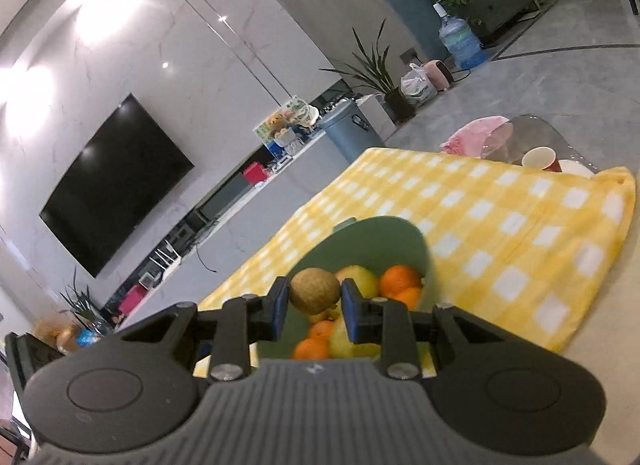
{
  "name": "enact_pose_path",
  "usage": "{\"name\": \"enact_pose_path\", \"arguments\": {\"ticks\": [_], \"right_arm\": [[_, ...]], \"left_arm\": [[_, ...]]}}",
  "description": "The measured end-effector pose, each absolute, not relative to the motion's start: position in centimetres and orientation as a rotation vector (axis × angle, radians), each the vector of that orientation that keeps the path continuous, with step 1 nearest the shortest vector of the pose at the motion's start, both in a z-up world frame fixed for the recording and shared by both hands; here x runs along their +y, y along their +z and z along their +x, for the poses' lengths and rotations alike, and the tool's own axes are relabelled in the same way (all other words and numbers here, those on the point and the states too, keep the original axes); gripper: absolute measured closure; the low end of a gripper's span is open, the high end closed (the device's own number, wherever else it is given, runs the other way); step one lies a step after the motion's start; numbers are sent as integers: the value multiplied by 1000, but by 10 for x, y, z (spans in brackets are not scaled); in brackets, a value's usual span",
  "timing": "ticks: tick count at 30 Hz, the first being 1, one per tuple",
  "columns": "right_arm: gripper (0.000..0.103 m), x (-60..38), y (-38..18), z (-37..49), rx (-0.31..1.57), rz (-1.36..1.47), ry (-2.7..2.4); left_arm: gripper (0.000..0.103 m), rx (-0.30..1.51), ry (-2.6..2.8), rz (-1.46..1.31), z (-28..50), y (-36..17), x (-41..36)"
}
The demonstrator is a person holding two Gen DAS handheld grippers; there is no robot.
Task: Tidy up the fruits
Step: 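Carry both kiwis over the green colander, then open the left tool over the colander while the right tool releases its kiwi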
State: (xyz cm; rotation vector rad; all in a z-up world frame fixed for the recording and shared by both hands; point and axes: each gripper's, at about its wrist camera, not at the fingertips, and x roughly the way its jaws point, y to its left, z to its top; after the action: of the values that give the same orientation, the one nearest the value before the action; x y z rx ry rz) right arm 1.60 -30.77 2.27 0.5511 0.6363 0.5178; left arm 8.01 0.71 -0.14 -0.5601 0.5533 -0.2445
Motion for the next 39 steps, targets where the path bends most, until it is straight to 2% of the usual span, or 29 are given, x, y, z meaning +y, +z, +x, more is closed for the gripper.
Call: {"name": "enact_pose_path", "arguments": {"ticks": [6,10,18,33,39], "right_arm": [[78,-300,14,28,699,491,482],[74,-293,14,32,713,418,443],[72,-306,17,30,677,464,452],[71,-357,-5,35,679,619,404],[71,-360,-11,39,698,658,425]], "left_arm": [[73,587,-239,-532,87,-10,-3],[73,594,-242,-525,87,-12,-3],[73,629,-246,-510,103,-8,-17],[74,779,-202,-475,212,-10,-70],[72,795,-113,-393,218,-12,-78]]}}
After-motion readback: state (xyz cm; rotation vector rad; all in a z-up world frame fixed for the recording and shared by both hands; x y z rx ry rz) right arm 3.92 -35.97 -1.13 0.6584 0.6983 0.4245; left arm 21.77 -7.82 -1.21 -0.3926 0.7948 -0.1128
